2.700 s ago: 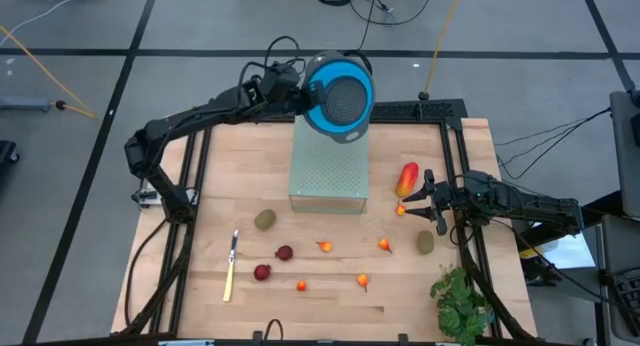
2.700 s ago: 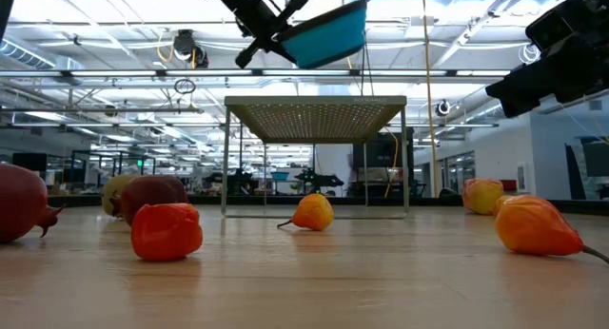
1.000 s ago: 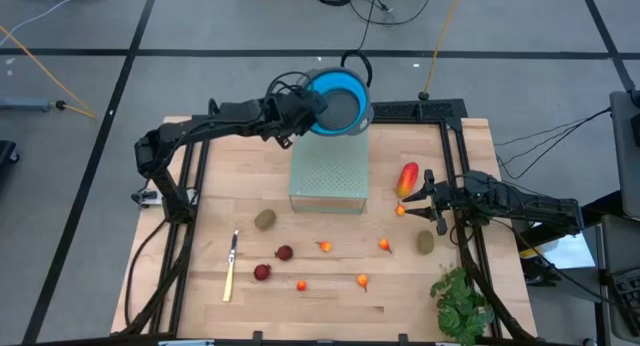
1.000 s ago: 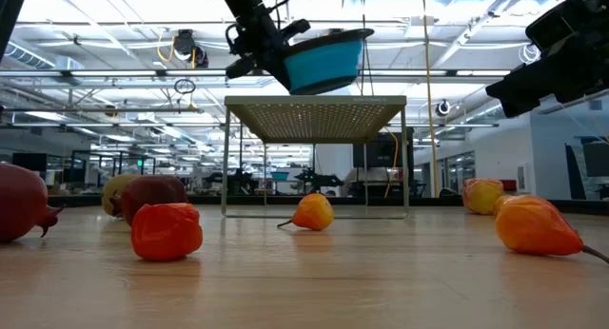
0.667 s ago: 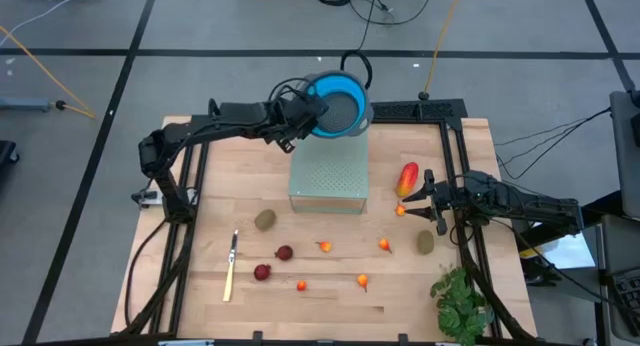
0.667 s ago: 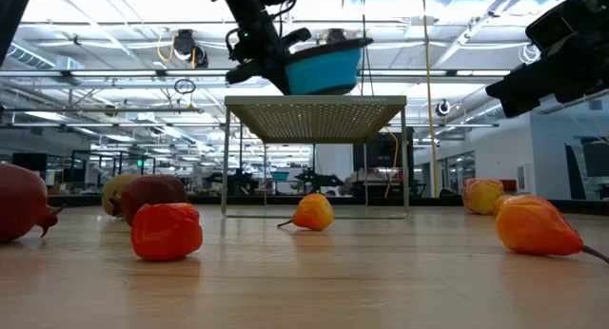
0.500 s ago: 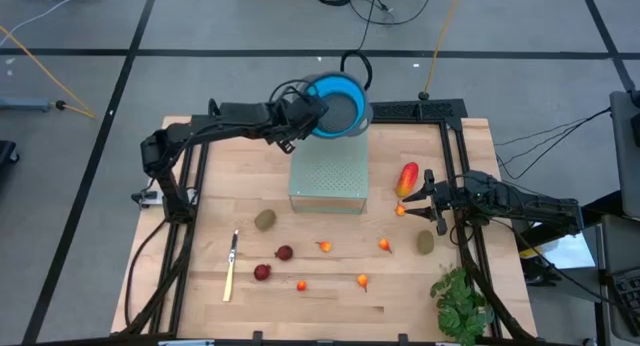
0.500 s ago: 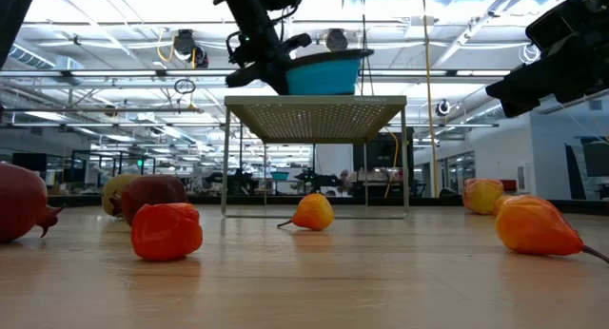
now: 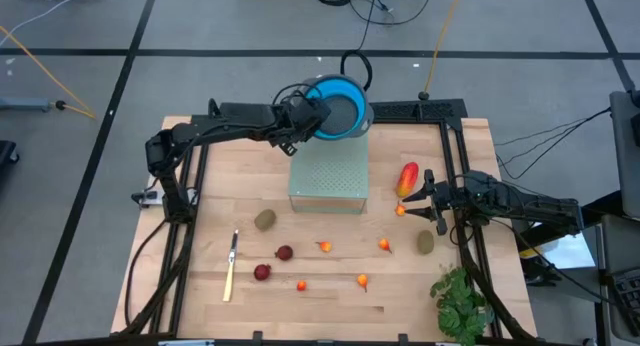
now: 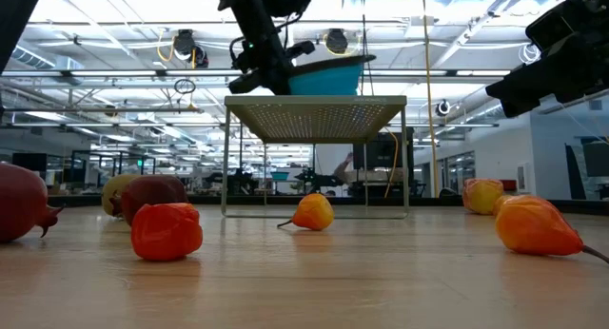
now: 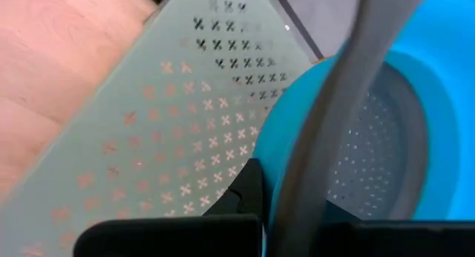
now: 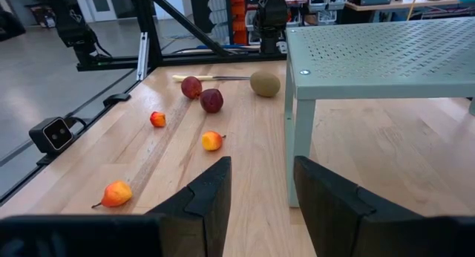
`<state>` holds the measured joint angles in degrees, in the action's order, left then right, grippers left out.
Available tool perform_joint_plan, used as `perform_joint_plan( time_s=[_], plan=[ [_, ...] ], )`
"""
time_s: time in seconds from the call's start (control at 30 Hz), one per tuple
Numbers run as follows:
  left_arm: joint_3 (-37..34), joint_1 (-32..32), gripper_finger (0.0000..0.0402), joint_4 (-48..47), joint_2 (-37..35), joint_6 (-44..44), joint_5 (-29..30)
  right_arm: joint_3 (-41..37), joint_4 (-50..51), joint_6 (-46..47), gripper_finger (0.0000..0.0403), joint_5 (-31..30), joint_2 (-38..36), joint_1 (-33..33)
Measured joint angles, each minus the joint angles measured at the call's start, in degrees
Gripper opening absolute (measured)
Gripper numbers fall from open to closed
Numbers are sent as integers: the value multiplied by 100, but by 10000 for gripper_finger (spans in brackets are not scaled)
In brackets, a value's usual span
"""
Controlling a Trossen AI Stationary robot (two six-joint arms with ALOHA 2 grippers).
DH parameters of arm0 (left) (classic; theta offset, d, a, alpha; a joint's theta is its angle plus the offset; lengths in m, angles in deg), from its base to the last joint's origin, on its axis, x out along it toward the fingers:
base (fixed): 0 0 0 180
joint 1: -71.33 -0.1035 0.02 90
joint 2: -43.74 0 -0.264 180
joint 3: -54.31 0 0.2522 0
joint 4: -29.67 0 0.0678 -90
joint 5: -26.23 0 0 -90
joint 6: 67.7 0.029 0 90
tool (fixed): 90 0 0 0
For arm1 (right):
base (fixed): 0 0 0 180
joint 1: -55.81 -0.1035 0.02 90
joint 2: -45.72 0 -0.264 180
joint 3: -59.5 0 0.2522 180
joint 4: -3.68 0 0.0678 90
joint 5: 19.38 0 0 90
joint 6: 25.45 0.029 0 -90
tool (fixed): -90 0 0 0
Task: Pick & Place Fruit
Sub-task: Put the blue strainer bowl on the shelf
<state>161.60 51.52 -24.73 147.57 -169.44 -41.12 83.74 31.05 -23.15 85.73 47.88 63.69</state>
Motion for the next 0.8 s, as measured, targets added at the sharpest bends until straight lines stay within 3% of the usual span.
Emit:
perform_joint_plan(
  time_s=[0.8],
  plan=[
    [0,37,0,-272,49,-85,-164,0,-2,1,139,4,1,0]
  ],
)
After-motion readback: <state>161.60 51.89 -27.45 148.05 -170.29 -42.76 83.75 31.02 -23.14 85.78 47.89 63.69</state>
